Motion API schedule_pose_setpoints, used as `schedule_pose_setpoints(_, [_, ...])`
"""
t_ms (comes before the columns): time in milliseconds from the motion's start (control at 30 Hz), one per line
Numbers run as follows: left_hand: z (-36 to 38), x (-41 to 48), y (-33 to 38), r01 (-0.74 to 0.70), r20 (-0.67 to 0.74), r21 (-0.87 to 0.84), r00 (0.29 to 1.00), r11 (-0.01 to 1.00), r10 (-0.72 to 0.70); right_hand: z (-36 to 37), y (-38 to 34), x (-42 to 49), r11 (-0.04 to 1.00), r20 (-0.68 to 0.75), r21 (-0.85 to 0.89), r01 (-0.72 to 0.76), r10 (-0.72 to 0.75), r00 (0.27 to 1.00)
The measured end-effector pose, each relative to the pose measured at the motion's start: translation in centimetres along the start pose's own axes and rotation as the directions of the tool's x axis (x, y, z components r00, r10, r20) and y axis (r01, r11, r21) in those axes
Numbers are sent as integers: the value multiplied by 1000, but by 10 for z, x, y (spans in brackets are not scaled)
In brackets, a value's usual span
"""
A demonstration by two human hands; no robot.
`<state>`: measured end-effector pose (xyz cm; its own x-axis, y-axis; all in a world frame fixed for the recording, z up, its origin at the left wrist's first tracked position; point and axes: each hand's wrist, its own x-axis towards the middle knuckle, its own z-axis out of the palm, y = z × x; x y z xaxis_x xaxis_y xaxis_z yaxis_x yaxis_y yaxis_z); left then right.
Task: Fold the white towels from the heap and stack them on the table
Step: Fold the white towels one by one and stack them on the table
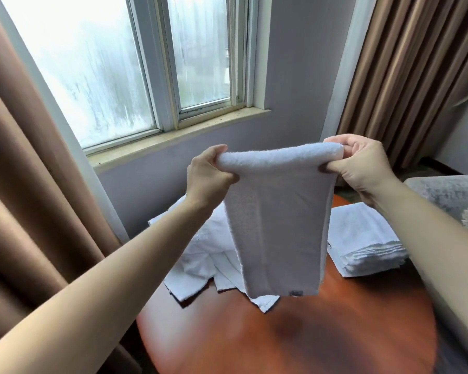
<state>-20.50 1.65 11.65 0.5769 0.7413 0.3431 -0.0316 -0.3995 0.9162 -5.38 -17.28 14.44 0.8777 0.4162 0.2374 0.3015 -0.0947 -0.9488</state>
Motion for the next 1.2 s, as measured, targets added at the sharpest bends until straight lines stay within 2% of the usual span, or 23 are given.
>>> schedule_pose_setpoints(67, [-3,-2,0,-18,-10,146,1000,989,19,1,2,-2,993,-21,-117,2,-5,1000])
schedule_pose_setpoints(233, [-6,-10,-3,-142,38,362,990,921,137,-1,3,-11,936,-36,-351,10,-24,999])
schedule_pose_setpoints(333, [-6,-13,-4,-200,114,392,979,898,168,-7,5,-15,900,-53,-434,37,-67,996])
schedule_pose_setpoints(400, [-5,-15,-2,-216,185,358,970,908,157,-10,9,-16,875,-8,-483,37,-47,999])
schedule_pose_setpoints(533, [-5,-18,-1,0,316,88,948,996,-28,-13,14,-19,946,93,-318,-54,88,992])
schedule_pose_setpoints(633, [-9,-23,0,42,377,-49,926,998,-21,-13,15,-25,977,120,-205,-57,83,989])
schedule_pose_setpoints(733, [-14,-27,-2,83,401,-144,916,986,-18,-17,21,-31,996,154,-39,-81,86,984])
schedule_pose_setpoints(900, [-10,-39,4,299,461,-368,881,880,-107,-20,24,-40,943,194,224,-247,206,959])
schedule_pose_setpoints(1000, [-7,-43,5,444,546,-319,808,837,-221,-28,29,-41,897,339,177,-406,332,881])
schedule_pose_setpoints(1100, [-3,-48,-3,607,618,-139,671,783,-411,-36,43,-42,846,474,35,-533,455,754])
schedule_pose_setpoints(1133, [1,-51,-9,620,605,-99,658,778,-447,-37,50,-42,833,501,1,-553,478,721])
schedule_pose_setpoints(1200, [12,-58,-20,568,535,-33,705,823,-465,-37,67,-43,839,472,-83,-538,509,720])
